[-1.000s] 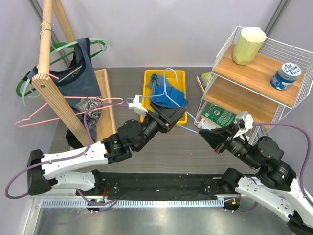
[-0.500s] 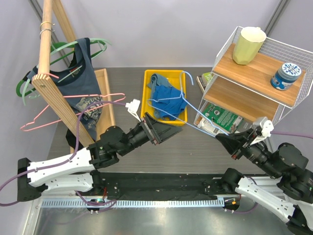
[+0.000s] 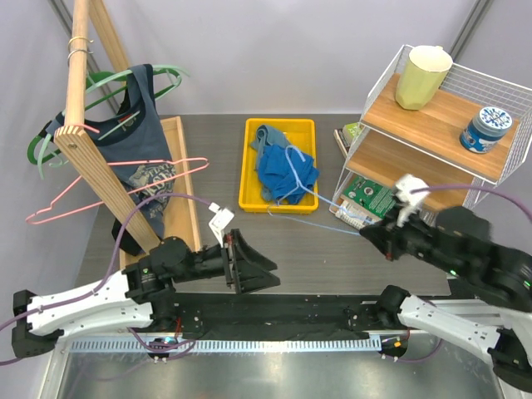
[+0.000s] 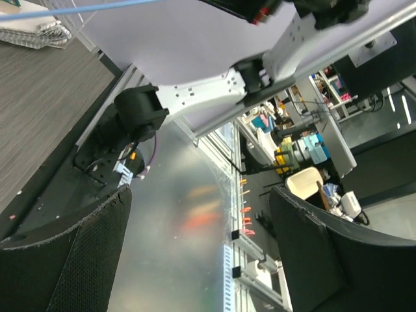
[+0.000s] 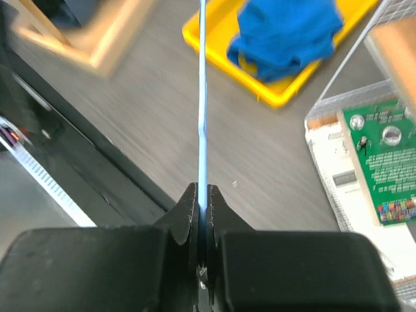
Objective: Remove the tank top from the hanger
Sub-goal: Place the hanger at the clothesline.
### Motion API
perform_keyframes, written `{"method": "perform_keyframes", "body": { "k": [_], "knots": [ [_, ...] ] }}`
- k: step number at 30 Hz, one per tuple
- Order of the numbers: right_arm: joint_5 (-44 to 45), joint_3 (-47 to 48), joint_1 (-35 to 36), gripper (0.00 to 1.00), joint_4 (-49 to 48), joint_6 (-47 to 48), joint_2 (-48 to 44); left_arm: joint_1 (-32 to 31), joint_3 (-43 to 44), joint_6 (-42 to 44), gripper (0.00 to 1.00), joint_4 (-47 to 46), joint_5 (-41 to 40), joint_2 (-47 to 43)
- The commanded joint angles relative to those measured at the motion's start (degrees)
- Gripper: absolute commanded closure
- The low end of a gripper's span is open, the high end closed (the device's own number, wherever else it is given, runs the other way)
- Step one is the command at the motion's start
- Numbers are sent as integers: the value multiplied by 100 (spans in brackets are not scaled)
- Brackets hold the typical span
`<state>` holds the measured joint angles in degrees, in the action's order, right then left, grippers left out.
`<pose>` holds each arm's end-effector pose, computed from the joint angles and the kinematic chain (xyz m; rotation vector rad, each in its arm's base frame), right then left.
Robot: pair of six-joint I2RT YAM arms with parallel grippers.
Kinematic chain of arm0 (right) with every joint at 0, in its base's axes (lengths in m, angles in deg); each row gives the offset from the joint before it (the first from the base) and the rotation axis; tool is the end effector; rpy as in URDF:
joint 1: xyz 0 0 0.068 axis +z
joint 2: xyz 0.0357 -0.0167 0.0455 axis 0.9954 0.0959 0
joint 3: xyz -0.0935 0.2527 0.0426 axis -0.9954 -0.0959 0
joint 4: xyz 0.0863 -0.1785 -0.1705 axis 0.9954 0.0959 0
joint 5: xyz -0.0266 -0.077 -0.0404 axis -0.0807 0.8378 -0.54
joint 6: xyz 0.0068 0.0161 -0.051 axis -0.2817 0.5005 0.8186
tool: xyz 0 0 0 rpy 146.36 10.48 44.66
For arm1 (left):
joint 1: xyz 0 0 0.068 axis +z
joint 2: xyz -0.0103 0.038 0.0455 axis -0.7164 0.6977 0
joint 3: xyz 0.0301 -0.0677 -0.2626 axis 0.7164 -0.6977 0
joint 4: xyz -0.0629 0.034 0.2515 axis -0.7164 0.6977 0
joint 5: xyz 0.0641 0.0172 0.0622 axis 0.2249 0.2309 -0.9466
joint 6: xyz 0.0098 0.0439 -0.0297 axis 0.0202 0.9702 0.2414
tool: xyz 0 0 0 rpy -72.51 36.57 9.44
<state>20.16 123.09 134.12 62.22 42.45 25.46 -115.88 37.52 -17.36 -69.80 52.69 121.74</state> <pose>0.0348 0.0346 0.4301 -0.6142 1.8956 0.5585 0.0506 -0.1604 0.3282 0.4042 1.7905 -1.8427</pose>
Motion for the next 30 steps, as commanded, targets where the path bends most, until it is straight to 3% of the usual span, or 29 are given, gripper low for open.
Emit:
{"method": "perform_keyframes", "body": {
  "k": [1,5,12,19,23,27,30],
  "knots": [
    [-91,116,-6,99,91,178,822,-18,-16,640,14,668,208,-684],
    [-206,274,-5,99,-551,520,1438,-18,-200,764,14,1161,-65,-1151],
    [-162,1407,-6,99,-1561,1408,3185,-18,-464,878,15,1196,40,-1697],
    [-574,2901,-58,99,-1475,2111,4443,-18,-517,1045,15,1547,190,-2206],
    [-593,3455,-260,99,-1378,2297,4656,-18,-429,1133,14,1803,40,-2453],
    [-1863,3605,-699,99,-1501,2542,4691,-18,-359,1239,14,1856,31,-2550],
    [-2244,3815,-805,99,-1493,2683,4884,-18,-245,1326,14,1961,40,-2471]
  ]
}}
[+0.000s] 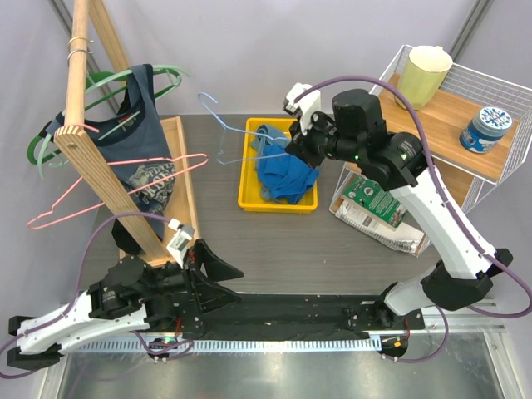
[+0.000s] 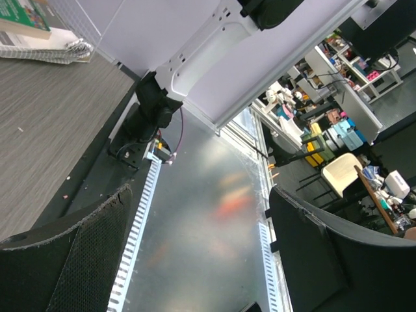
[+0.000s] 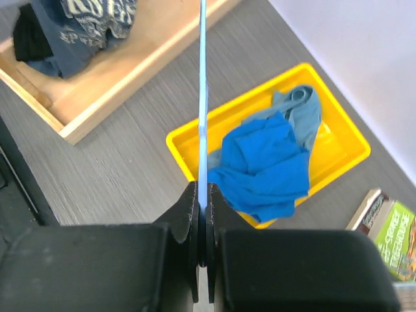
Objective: Remove the tank top from the hanger
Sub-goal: Place the hanger at the clothesline.
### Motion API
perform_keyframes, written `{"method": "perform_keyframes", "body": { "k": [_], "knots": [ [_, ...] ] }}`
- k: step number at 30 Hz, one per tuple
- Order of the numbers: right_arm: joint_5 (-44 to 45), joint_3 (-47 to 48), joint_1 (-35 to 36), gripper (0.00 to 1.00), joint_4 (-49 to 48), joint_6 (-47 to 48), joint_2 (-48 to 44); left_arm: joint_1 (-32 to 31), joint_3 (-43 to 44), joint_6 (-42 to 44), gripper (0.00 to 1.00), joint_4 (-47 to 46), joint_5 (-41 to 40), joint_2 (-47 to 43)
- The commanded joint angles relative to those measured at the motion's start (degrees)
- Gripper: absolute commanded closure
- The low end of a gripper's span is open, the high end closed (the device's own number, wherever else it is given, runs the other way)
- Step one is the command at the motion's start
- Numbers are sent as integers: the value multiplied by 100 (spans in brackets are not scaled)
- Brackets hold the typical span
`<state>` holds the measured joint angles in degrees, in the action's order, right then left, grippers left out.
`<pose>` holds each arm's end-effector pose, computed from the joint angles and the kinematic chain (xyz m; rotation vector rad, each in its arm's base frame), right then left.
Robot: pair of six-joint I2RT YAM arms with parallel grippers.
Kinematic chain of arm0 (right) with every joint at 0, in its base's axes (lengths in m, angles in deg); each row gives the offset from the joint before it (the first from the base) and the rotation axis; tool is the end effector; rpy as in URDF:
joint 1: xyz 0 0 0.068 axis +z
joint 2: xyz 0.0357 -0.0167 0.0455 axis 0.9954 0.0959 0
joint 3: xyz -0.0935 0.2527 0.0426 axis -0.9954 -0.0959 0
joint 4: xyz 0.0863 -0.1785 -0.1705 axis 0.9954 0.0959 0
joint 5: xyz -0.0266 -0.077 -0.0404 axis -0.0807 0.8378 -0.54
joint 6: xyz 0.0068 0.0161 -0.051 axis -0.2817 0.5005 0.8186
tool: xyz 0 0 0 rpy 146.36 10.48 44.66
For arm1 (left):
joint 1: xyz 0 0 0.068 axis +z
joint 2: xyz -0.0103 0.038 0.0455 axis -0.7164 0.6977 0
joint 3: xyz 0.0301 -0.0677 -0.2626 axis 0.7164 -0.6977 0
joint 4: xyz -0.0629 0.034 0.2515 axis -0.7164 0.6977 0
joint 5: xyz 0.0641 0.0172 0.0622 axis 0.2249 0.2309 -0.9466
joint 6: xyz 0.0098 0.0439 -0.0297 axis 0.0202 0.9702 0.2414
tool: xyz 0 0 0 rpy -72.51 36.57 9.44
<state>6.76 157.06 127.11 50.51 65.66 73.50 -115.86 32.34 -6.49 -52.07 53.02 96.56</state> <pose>0.2010 0.1906 0.4961 -1.0236 1.7390 0.4355 0.0234 -0.0856 0.3104 0.5527 1.6450 -1.7350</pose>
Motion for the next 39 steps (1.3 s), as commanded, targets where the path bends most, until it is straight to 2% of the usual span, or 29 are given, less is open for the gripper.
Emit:
{"method": "perform_keyframes", "body": {
  "k": [1,3,5,8,14,21,27,31,36,39],
  "knots": [
    [-1271,489,-130,99,-304,467,150,-21,308,275,14,232,33,117],
    [-1738,683,-288,99,-303,599,308,-21,353,293,14,250,42,179],
    [-2608,963,-585,99,-303,643,448,-21,353,267,14,250,34,258],
    [-3179,1375,-727,99,-129,784,800,-21,326,197,14,215,7,285],
    [-3918,2423,-789,99,716,1214,1758,-21,361,170,14,136,16,346],
    [-4701,2748,-754,99,383,1075,2382,-21,502,223,14,197,69,750],
    [-4957,2898,-359,99,-127,855,2830,-21,484,179,14,145,-54,917],
    [-4659,3135,-87,99,-399,671,3182,-21,511,83,14,39,-107,1014],
    [-4421,2995,98,99,-1497,126,3253,-21,485,38,14,-57,-133,1014],
    [-4684,3161,90,99,-1937,-234,3314,-21,484,12,14,-57,-116,1005]
  ]
}}
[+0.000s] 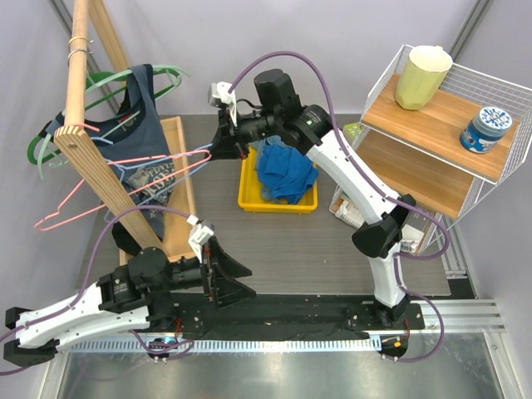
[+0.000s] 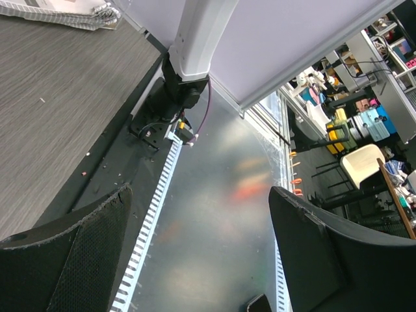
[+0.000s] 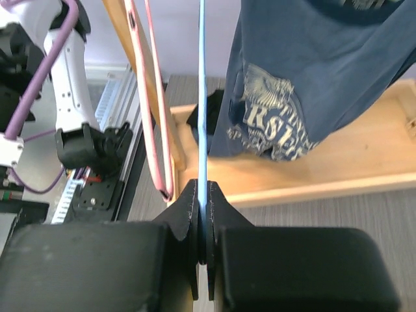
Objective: Remove the tank top from the hanger
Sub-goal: Place the hanger at the clothesline.
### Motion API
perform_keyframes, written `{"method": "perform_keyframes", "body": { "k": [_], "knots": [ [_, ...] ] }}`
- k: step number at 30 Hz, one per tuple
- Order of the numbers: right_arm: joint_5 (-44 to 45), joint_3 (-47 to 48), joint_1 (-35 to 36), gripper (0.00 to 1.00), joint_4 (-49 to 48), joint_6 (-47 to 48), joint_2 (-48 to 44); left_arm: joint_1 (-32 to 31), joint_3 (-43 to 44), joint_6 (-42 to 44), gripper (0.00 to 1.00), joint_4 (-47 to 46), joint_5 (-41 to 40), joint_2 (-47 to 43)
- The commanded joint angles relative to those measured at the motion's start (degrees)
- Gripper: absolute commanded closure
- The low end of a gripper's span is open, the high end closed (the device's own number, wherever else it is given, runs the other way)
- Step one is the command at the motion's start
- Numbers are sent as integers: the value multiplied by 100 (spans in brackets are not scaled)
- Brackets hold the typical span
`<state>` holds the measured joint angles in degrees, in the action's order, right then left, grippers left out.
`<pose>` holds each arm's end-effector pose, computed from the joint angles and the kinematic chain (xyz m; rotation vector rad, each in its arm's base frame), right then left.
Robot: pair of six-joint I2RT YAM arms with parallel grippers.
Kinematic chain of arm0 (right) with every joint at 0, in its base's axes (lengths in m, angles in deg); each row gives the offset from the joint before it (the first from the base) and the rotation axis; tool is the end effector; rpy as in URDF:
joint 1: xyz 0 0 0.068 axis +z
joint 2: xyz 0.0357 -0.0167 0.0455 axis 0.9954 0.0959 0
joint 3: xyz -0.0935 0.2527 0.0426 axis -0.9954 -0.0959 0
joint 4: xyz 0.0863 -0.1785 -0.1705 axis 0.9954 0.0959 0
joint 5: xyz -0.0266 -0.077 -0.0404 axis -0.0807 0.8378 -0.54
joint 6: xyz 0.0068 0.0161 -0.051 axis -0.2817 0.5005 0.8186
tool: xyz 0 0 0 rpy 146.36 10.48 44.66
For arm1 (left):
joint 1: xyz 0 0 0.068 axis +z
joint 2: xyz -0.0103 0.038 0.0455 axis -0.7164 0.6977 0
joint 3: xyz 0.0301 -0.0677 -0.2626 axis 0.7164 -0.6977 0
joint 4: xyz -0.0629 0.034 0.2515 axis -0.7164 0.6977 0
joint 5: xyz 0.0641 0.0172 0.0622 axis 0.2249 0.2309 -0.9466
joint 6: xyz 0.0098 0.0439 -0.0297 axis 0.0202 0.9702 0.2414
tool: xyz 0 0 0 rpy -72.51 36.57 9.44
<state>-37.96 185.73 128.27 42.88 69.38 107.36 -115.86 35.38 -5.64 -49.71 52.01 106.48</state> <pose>0.2928 0.3192 0.4615 -1.4862 1.3010 1.1667 0.0335 -0.1119 0.3094 0.5749 1.8172 -1.6255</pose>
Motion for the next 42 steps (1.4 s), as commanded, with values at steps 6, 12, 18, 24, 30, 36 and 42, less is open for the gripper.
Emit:
{"method": "perform_keyframes", "body": {
  "k": [6,12,18,24,30,36,42],
  "knots": [
    [-950,681,-26,99,-2254,-1739,262,-21,110,-117,15,-293,-68,-145],
    [-925,1049,70,99,-3126,-2488,667,-21,40,-214,15,-311,-77,-382],
    [-223,901,448,99,-3258,-2101,570,-21,-30,-223,15,-302,-121,-550],
    [340,401,466,99,-4056,-2390,378,-21,-39,-223,15,-320,-86,-523],
    [692,22,466,99,-4366,-2576,106,-21,-74,-231,15,-329,-138,-628],
    [675,30,466,99,-4620,-2760,25,-29,-180,-319,15,-399,-217,-752],
    [754,145,466,99,-4638,-2822,8,-21,-197,-398,15,-504,-244,-743]
  ]
}}
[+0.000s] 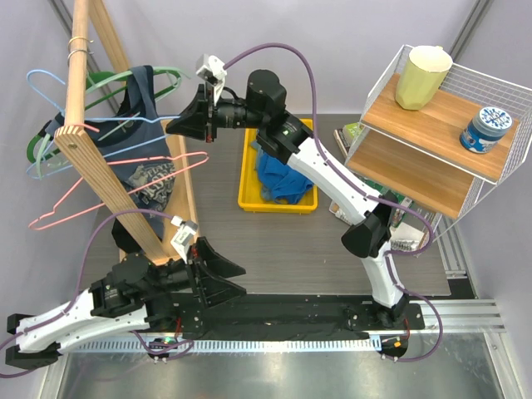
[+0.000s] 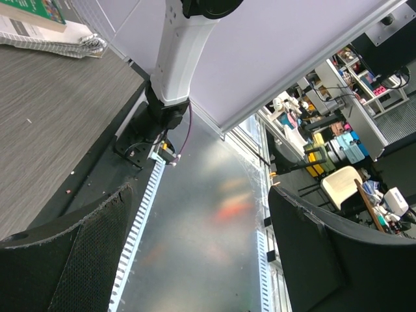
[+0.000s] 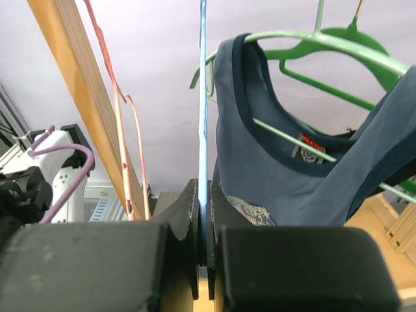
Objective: Remove the tank top from the hanger
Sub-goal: Place the hanger at the clothesline.
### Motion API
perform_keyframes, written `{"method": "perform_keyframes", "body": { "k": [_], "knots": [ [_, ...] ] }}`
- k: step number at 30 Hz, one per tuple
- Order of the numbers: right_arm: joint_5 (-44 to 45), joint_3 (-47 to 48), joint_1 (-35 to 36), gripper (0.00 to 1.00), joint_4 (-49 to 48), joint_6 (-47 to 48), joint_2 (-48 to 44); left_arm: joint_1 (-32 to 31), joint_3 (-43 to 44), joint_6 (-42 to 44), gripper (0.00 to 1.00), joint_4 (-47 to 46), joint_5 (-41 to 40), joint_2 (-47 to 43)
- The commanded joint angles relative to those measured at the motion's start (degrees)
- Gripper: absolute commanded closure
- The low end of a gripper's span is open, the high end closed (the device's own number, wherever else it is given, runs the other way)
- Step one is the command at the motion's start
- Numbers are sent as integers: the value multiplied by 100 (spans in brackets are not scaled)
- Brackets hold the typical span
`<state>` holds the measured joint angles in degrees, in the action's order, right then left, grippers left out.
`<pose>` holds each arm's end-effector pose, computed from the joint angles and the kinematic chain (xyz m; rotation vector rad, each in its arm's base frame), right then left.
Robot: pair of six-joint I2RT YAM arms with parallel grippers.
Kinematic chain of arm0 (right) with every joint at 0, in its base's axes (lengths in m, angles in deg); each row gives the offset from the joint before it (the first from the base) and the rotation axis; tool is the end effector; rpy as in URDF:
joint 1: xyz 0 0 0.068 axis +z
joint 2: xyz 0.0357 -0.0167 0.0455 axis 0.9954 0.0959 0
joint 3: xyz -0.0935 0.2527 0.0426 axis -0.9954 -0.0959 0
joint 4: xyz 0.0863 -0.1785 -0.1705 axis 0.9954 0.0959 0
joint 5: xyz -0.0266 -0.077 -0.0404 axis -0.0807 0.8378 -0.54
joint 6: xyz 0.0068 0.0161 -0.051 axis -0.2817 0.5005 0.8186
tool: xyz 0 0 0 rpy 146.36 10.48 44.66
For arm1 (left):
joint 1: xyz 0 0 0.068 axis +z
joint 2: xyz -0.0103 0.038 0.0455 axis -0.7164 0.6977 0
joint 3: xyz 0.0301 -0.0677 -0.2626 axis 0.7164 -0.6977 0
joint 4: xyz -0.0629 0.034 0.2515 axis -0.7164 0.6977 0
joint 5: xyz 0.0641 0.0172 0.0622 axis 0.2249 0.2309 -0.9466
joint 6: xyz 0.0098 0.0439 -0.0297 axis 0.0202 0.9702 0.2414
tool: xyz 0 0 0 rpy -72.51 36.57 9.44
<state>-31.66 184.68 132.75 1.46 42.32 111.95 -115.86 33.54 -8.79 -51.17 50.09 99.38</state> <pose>0.2948 0.3683 0.4901 -1.1356 1.0427 1.3338 0.0276 -0.0920 0.3121 0.4784 1.7166 -1.7075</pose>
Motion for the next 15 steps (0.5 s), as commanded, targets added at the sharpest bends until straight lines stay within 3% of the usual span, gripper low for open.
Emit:
{"method": "perform_keyframes", "body": {
  "k": [1,15],
  "knots": [
    [142,232,18,99,-496,-116,-477,-29,-5,-101,15,-367,-69,-33],
    [10,-1665,-26,99,-769,42,-1733,-21,-66,-119,15,-402,-104,20]
  ]
}}
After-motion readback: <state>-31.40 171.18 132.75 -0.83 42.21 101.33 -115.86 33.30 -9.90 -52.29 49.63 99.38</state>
